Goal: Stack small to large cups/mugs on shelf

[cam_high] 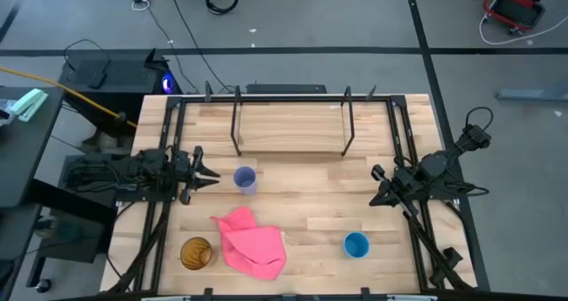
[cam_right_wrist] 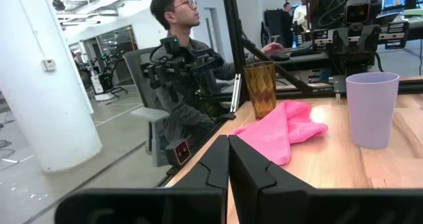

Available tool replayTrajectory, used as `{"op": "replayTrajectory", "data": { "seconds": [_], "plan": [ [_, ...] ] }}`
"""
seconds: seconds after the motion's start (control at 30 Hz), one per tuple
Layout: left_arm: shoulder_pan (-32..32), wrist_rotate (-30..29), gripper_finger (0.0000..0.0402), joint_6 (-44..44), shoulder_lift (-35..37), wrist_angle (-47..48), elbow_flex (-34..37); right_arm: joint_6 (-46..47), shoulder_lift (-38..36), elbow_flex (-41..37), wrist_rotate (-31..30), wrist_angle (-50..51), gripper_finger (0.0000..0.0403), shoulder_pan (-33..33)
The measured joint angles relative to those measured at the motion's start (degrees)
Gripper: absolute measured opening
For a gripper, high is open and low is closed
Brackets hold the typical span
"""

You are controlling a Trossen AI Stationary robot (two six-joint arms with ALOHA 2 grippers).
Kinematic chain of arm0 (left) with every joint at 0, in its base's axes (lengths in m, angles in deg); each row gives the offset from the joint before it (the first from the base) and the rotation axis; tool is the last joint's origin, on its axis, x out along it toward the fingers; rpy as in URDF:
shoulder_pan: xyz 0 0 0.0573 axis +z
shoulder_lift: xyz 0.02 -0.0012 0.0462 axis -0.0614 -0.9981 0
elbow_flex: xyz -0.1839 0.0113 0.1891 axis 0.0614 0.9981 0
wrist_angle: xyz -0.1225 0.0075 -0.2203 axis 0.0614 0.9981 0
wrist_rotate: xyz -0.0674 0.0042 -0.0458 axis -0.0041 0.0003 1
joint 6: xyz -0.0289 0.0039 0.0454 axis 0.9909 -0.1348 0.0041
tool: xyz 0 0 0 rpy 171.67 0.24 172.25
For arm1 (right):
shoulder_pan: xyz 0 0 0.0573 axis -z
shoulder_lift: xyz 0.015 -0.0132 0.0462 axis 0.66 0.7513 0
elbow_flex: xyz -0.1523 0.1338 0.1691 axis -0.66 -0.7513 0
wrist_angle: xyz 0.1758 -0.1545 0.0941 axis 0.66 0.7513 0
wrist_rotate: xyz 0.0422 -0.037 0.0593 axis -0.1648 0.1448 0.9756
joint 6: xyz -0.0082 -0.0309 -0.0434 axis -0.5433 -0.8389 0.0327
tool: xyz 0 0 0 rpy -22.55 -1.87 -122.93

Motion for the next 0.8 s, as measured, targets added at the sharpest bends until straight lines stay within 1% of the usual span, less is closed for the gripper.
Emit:
{"op": "replayTrajectory", "data": {
  "seconds": [0.17,0.43,0.8],
  "plan": [
    [0.0,0.0,0.0083,0.0,0.0,0.0,0.0,0.0,0.0,0.0,0.0,0.0,0.0015,0.0],
    [0.0,0.0,0.0091,0.0,0.0,0.0,0.0,0.0,0.0,0.0,0.0,0.0,0.0015,0.0],
    [0.0,0.0,0.0084,0.0,0.0,0.0,0.0,0.0,0.0,0.0,0.0,0.0,0.0015,0.0]
  ]
}}
